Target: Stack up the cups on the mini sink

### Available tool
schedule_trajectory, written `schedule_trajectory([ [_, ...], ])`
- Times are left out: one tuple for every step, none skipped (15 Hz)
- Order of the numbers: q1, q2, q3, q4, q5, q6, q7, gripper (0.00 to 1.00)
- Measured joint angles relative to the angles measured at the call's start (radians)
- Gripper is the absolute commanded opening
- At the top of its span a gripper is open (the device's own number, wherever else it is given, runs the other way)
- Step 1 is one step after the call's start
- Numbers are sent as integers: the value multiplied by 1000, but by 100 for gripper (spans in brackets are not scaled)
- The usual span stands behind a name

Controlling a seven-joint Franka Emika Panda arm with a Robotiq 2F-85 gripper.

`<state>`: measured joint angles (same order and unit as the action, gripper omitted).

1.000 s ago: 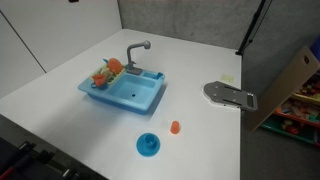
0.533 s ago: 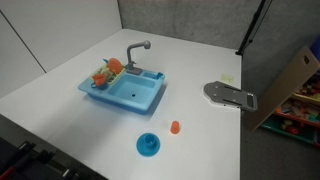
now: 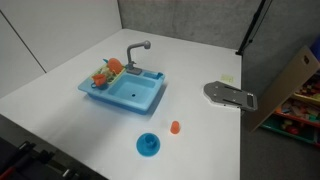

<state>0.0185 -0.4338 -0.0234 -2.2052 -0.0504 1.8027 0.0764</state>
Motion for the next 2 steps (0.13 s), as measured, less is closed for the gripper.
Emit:
schedule_trajectory([
  [0, 0, -4, 0, 3, -1, -14, 100],
  [0, 0, -7, -1, 6, -2, -24, 100],
])
